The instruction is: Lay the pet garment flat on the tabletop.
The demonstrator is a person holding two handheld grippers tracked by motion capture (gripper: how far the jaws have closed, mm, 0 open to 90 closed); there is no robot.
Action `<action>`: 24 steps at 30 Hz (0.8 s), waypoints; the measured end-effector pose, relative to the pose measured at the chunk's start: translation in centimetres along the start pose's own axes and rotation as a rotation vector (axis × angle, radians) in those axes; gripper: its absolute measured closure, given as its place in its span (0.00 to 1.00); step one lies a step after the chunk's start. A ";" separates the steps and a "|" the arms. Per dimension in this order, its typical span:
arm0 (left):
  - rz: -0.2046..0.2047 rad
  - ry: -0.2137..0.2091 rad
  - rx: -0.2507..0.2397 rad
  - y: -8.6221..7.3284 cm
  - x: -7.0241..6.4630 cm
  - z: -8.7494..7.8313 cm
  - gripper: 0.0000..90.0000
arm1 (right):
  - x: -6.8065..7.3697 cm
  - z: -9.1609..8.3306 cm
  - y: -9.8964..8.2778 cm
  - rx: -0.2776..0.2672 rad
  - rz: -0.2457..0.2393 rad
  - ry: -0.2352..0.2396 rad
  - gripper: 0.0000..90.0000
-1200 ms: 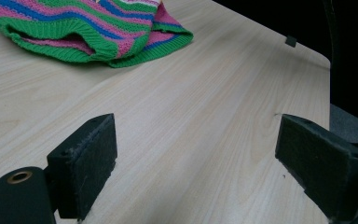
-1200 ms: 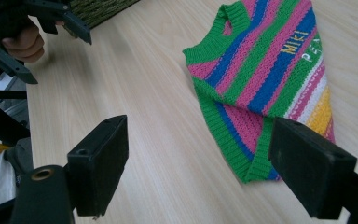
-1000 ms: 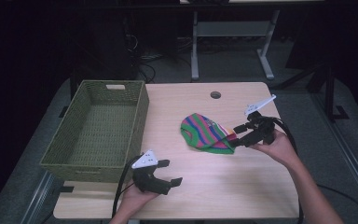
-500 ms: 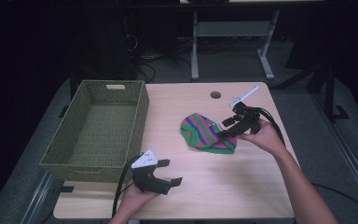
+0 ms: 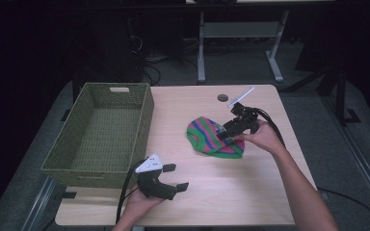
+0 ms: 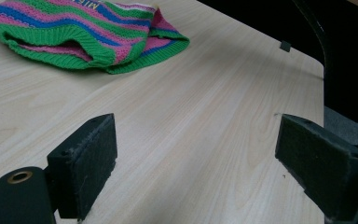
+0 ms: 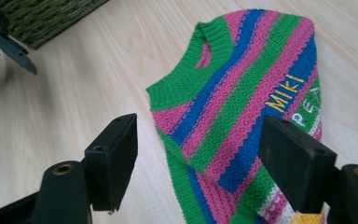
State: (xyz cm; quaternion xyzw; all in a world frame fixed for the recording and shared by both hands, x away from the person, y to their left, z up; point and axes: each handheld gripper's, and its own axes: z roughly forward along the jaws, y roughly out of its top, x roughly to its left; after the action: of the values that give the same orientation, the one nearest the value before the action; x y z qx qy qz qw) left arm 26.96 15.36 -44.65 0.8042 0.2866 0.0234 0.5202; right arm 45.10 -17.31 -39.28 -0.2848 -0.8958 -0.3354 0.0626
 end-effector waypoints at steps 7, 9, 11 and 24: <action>-0.003 -0.002 -0.007 0.0 0.1 -0.1 0.14 | -0.7 1.2 -0.1 0.005 0.034 -0.001 0.32; -0.001 -0.001 -0.005 0.0 0.1 -0.1 0.14 | -0.8 1.6 0.0 0.011 0.029 -0.007 0.33; 0.000 0.000 -0.006 0.0 0.1 -0.1 0.14 | -1.0 2.1 0.0 0.020 0.033 -0.012 0.34; 0.007 0.003 0.004 0.0 0.1 -0.1 0.14 | -1.3 4.4 -0.3 0.066 0.037 -0.072 0.41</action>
State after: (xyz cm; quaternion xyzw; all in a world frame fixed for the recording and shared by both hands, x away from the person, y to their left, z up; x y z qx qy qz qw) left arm 26.96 15.52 -44.63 0.8063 0.2845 0.0261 0.5179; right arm 46.35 -15.34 -43.23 -0.3111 -0.9027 -0.2937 0.0458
